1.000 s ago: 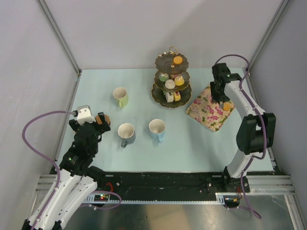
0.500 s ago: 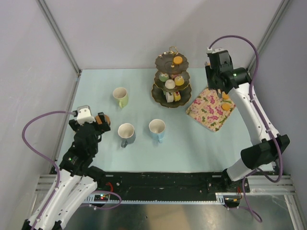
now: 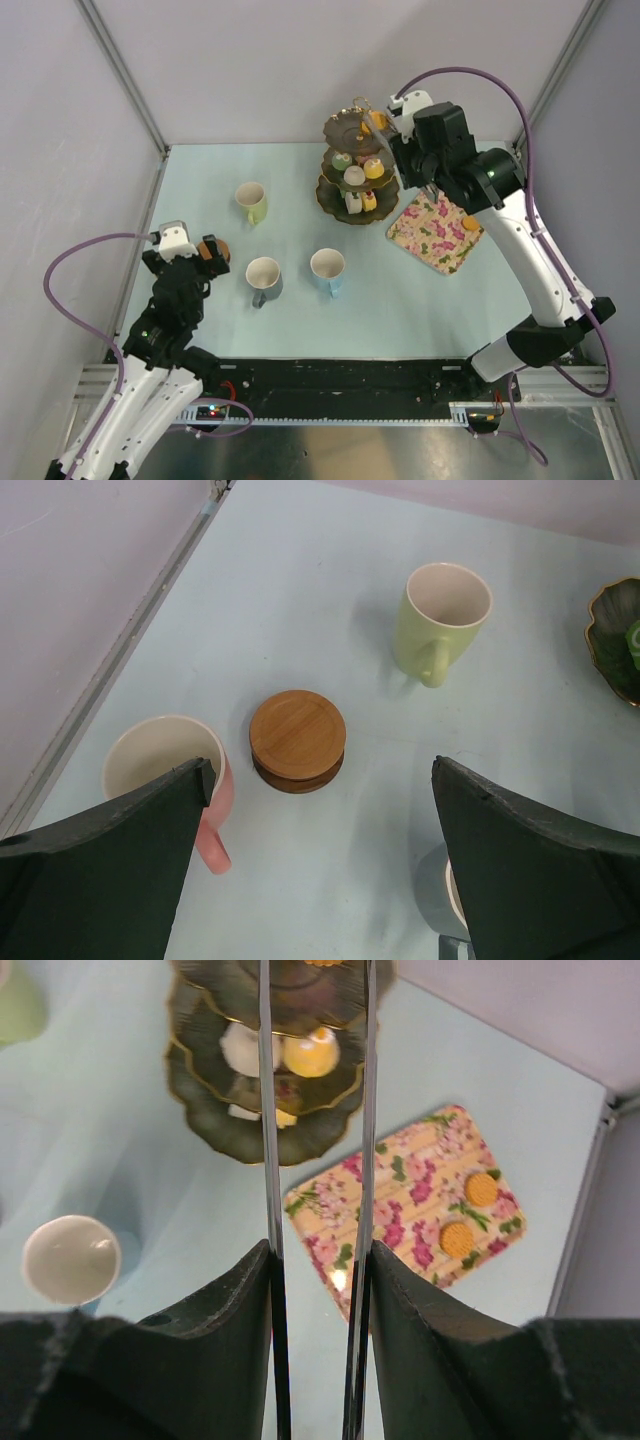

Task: Serve the afternoon tea

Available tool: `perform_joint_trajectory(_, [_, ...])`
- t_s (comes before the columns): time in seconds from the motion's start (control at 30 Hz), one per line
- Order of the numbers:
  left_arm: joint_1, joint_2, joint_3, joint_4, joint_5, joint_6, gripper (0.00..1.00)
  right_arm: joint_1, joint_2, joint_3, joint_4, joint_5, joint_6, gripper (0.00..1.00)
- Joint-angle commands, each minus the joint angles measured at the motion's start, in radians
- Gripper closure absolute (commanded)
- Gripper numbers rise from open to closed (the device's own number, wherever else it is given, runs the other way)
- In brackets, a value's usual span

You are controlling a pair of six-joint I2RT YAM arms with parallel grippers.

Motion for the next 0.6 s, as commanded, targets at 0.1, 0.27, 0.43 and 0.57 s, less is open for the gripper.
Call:
perform_joint_trajectory(0.1, [-0.007, -0.013, -0.006, 0.028, -0.001, 0.015, 0.02, 0.072, 0.065, 0.147, 0.007, -0.137, -0.03, 0.57])
perform_joint_trajectory(0.27, [-0.006, -0.014, -0.006, 0.029, -0.002, 0.015, 0.02, 0.095, 0.163, 0.233, 0.007, -0.116, -0.031, 0.57])
perform_joint_trajectory(0.43, [-0.006, -0.016, -0.006, 0.029, -0.005, 0.015, 0.02, 0.1, 0.268, 0.322, 0.02, -0.027, -0.021, 0.58])
perform_joint_trajectory(0.57, [-0.006, -0.017, -0.007, 0.029, -0.007, 0.015, 0.02, 0.099, 0.319, 0.336, 0.057, 0.032, -0.022, 0.57])
